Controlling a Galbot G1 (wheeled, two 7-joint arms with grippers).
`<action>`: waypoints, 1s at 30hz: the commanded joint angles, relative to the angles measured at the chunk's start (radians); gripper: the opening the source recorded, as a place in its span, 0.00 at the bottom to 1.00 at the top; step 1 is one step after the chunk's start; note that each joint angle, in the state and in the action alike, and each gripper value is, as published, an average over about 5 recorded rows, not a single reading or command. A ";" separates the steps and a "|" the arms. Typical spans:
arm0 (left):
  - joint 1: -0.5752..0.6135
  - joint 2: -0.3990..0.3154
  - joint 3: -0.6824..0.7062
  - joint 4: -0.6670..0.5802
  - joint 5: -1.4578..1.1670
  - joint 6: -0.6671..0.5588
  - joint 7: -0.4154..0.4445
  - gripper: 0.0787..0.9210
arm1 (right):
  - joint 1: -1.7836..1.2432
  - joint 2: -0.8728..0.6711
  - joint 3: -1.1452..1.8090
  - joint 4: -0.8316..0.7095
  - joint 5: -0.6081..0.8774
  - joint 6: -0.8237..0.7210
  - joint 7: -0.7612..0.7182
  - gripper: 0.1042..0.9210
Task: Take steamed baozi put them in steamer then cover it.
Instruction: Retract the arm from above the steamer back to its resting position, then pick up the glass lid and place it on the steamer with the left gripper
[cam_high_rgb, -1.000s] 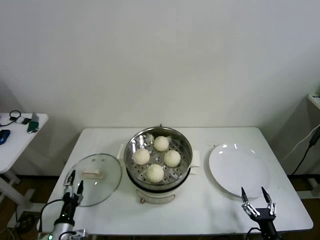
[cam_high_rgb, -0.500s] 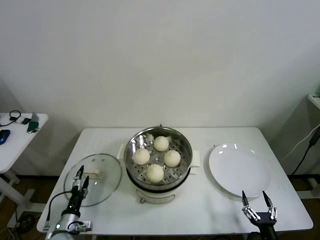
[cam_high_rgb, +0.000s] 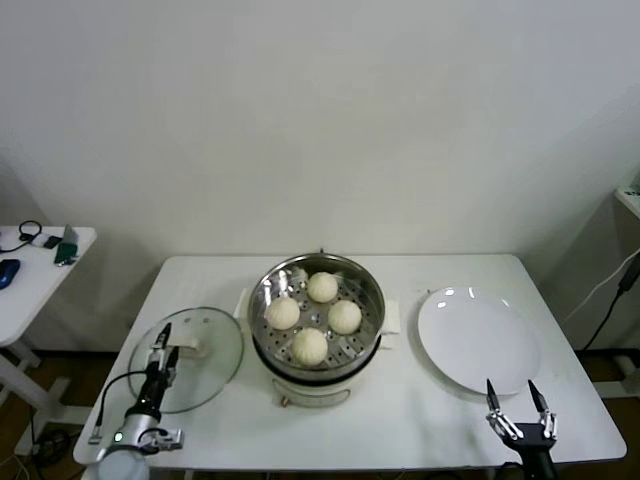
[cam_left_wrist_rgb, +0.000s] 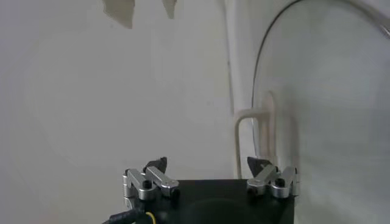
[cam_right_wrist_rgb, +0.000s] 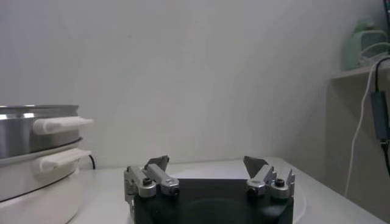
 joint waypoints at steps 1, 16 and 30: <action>-0.026 0.003 0.008 0.033 0.008 -0.013 -0.001 0.87 | 0.006 0.005 -0.002 -0.006 -0.011 -0.001 0.000 0.88; -0.038 -0.002 0.004 0.065 0.006 -0.013 0.017 0.39 | 0.015 0.016 -0.006 -0.018 -0.017 0.002 -0.004 0.88; -0.021 -0.012 -0.006 -0.026 -0.080 0.003 0.029 0.06 | 0.016 0.024 -0.003 -0.019 -0.029 0.009 -0.004 0.88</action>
